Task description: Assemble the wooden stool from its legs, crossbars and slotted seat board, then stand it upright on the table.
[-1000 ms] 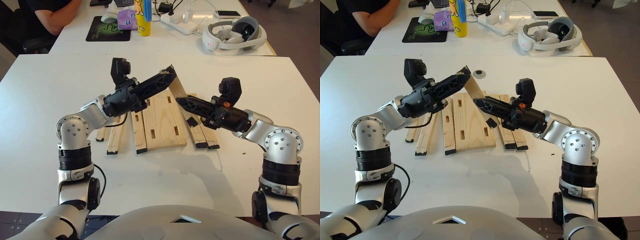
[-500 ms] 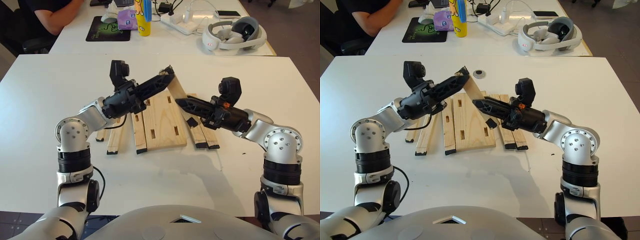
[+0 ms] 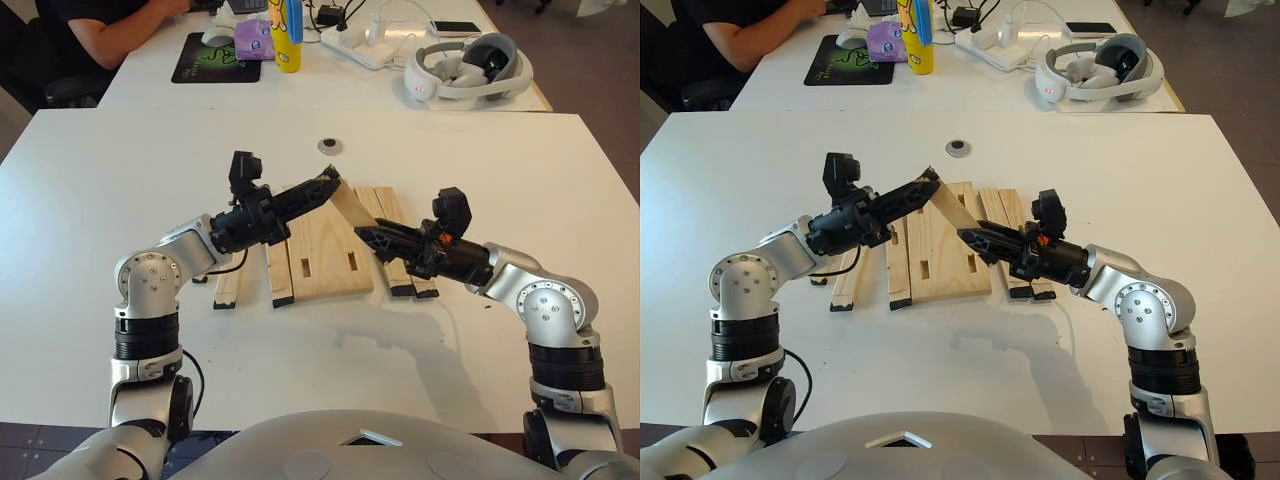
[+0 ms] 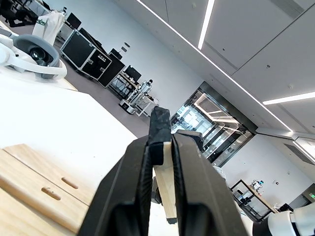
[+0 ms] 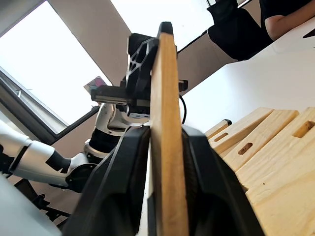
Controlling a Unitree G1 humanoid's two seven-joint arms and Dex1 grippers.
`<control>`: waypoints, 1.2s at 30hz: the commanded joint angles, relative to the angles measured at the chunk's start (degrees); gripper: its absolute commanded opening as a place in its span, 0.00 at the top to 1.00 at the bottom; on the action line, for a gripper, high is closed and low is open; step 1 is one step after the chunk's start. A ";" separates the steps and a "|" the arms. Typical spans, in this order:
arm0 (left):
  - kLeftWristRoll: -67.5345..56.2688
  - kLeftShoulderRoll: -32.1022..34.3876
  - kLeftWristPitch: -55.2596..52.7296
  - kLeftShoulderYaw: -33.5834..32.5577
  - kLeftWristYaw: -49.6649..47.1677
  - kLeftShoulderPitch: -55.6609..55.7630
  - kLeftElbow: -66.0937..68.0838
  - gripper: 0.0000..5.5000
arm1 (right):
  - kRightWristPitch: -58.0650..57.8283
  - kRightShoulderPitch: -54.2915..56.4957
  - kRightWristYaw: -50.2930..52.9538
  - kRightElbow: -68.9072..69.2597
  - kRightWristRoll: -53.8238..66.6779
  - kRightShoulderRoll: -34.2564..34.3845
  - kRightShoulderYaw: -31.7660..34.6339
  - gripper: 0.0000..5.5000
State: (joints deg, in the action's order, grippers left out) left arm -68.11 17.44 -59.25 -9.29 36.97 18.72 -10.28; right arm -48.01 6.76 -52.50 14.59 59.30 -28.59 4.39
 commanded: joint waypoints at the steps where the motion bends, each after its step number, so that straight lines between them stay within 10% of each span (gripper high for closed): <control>1: -7.75 6.31 -0.92 -7.89 2.53 8.23 1.68 0.92 | -1.11 -4.96 1.27 -1.75 -3.59 -4.96 2.51 0.83; 10: -2.84 9.77 3.60 -8.53 1.45 12.57 5.20 0.92 | -0.64 -5.66 -0.62 -0.22 -3.72 -4.96 2.24 0.83; 36: 16.53 -3.35 3.17 -4.94 -47.36 -12.21 -25.77 0.92 | 5.10 -5.21 27.09 -4.62 -17.09 9.59 3.11 0.83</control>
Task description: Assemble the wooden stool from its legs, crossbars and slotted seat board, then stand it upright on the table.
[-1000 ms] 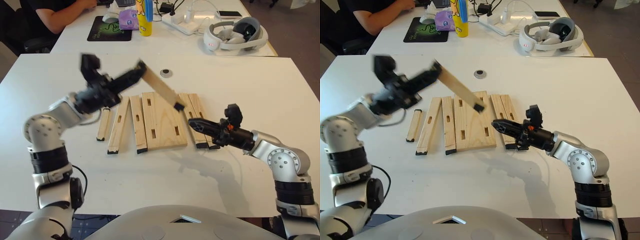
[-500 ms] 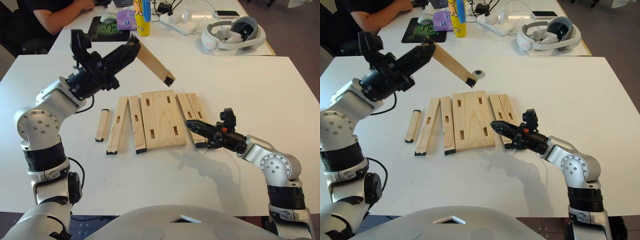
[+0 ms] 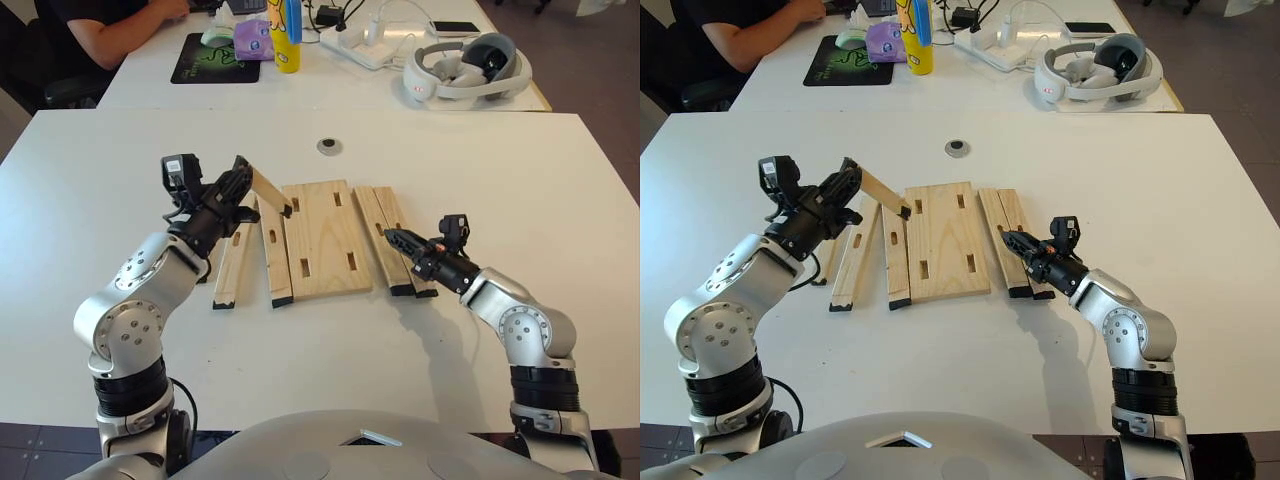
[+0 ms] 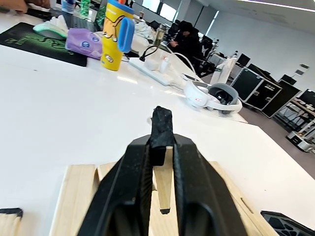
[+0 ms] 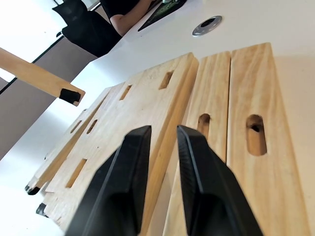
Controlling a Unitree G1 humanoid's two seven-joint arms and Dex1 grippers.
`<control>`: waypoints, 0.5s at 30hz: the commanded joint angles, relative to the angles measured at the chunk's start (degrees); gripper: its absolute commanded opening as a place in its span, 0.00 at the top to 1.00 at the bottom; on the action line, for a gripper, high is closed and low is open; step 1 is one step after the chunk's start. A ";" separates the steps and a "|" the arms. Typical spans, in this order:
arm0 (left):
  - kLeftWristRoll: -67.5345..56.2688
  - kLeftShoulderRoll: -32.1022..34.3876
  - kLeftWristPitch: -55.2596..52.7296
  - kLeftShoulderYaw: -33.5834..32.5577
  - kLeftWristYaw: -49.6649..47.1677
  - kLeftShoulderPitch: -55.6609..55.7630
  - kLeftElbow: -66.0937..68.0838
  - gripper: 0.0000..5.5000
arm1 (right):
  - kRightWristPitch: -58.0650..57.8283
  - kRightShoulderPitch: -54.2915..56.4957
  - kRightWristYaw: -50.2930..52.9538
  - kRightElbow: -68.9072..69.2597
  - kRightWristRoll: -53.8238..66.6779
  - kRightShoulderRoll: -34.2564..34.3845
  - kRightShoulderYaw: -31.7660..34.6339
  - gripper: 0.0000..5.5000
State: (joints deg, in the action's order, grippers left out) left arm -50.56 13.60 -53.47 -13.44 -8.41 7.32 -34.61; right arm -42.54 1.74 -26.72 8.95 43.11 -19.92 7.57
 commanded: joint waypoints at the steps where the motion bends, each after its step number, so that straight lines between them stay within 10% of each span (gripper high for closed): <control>1: -1.35 0.64 -3.19 -1.13 -2.25 -0.84 -1.31 0.92 | -0.41 -0.27 1.53 1.20 -0.81 1.22 -0.10 0.83; 15: 1.47 1.82 -5.68 -0.52 -1.96 -2.73 1.15 0.92 | -0.53 0.56 2.23 1.46 -1.74 3.14 -0.72 0.83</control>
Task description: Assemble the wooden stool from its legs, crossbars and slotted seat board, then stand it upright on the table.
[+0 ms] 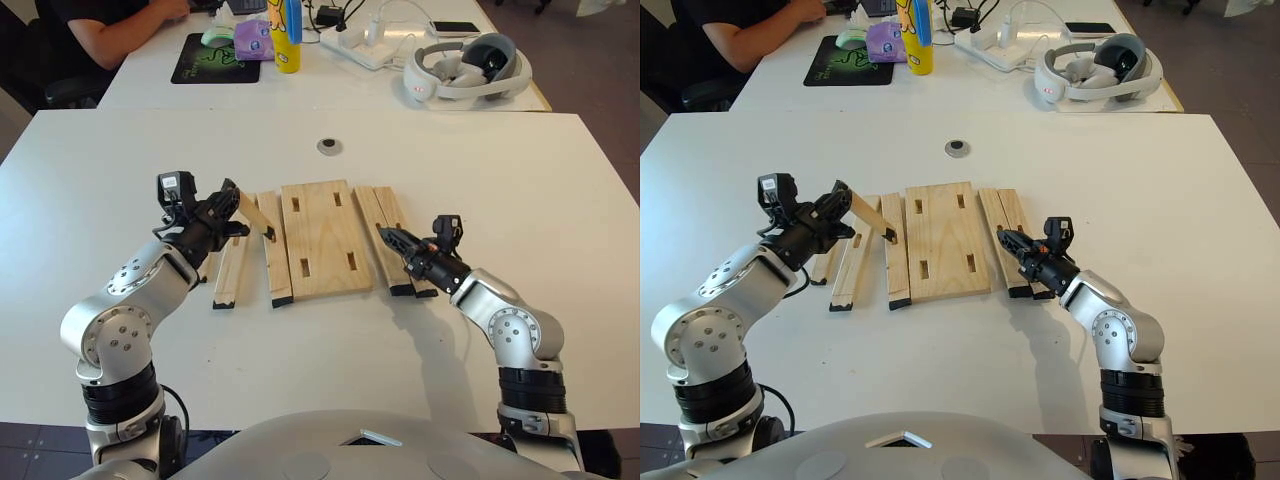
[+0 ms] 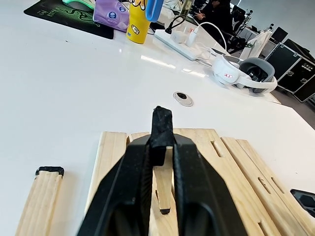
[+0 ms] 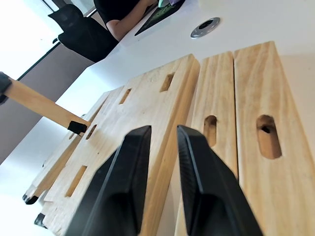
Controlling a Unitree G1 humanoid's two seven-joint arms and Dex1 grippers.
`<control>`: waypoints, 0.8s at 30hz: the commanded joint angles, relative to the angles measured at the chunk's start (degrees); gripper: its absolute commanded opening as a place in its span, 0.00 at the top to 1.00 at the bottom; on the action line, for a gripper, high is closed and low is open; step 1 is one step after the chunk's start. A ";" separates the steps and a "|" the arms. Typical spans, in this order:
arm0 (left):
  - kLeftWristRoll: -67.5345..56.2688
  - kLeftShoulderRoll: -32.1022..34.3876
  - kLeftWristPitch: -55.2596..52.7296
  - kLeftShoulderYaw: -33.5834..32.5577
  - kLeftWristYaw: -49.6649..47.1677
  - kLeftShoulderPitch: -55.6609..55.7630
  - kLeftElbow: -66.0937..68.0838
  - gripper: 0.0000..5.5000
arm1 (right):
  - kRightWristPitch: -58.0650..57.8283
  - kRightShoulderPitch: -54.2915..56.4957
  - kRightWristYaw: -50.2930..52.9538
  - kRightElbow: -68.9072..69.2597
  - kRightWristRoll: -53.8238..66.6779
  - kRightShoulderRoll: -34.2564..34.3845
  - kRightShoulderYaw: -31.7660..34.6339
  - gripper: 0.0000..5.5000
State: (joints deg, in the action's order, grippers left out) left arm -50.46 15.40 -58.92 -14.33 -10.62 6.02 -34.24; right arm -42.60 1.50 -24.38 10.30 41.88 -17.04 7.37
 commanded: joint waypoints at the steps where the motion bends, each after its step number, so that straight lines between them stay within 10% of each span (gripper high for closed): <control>1: 1.49 -0.30 -0.14 0.27 0.11 -1.69 0.92 0.92 | -0.46 0.93 -0.31 -0.09 -0.60 0.27 -0.68 0.83; 24: -4.20 -5.62 -9.69 -6.41 -9.00 4.62 6.26 0.92 | 0.79 0.16 1.74 -0.54 -4.23 3.89 -3.94 0.83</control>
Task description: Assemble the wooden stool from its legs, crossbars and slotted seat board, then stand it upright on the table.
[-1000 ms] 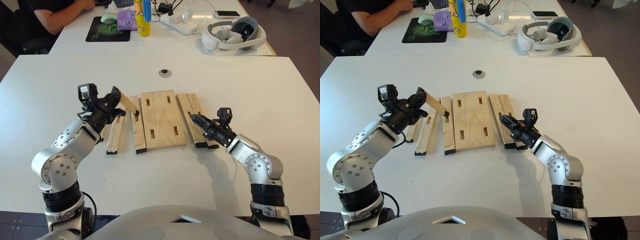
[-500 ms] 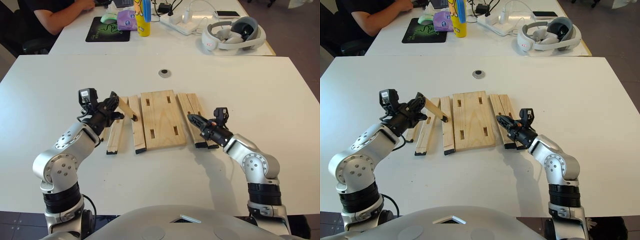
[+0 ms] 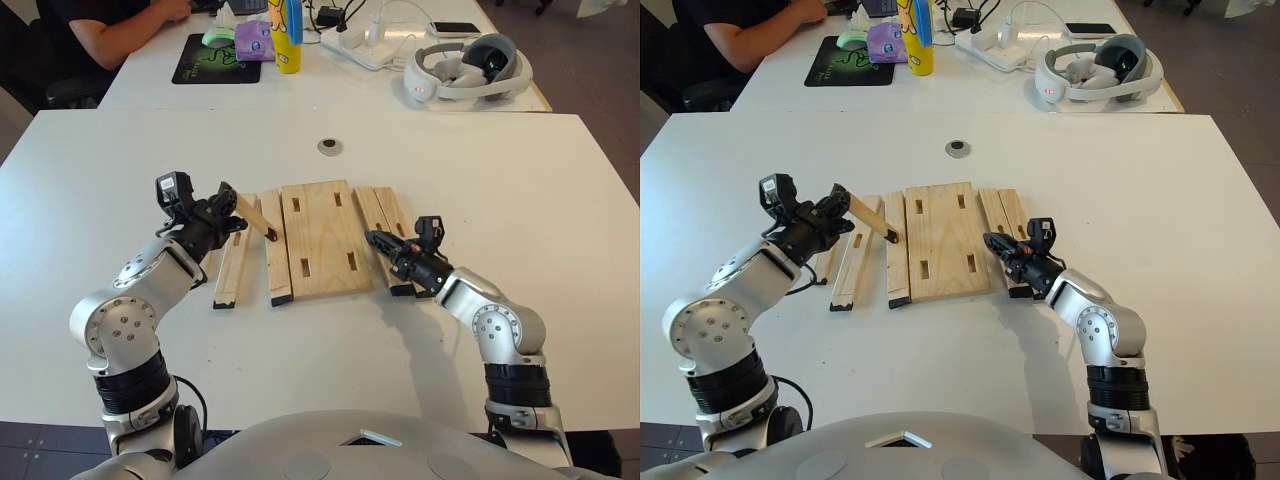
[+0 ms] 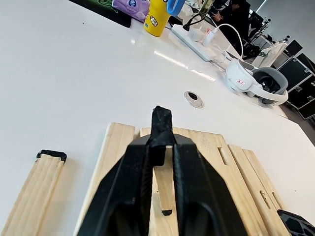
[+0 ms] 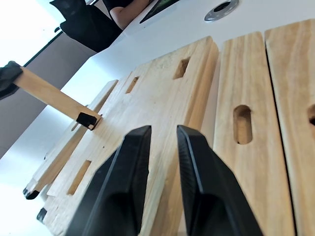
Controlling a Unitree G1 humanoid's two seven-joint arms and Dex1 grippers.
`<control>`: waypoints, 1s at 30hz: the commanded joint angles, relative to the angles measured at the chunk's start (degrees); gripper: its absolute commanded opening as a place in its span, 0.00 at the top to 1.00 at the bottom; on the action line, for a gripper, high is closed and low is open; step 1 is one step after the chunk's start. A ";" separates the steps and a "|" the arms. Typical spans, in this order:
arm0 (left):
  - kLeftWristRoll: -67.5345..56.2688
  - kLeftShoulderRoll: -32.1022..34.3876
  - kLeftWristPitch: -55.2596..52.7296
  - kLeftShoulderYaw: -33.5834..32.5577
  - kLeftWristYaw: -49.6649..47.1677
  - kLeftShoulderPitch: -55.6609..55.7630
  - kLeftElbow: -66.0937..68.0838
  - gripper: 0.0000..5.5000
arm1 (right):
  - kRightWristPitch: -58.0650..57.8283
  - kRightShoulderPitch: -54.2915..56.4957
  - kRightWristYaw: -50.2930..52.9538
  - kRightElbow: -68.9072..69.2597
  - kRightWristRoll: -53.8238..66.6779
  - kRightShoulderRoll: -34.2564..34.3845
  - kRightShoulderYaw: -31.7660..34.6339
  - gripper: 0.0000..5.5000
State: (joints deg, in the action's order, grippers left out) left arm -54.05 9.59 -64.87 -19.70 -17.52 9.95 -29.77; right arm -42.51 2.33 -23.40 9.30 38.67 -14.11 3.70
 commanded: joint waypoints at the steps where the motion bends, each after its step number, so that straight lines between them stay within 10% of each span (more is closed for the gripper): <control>1: -1.45 -0.30 -4.21 -1.74 -2.81 1.14 1.94 0.92 | 0.83 -0.73 0.81 0.37 -1.21 1.13 -0.37 0.83; 30: 12.40 7.34 -6.10 10.11 2.09 4.80 2.06 0.92 | -0.86 -2.49 7.21 8.77 -7.32 3.80 -3.97 0.83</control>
State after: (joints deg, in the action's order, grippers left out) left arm -44.44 15.34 -69.37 -12.58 -16.45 16.43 -29.51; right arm -42.64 0.05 -16.96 16.79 31.93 -10.43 0.36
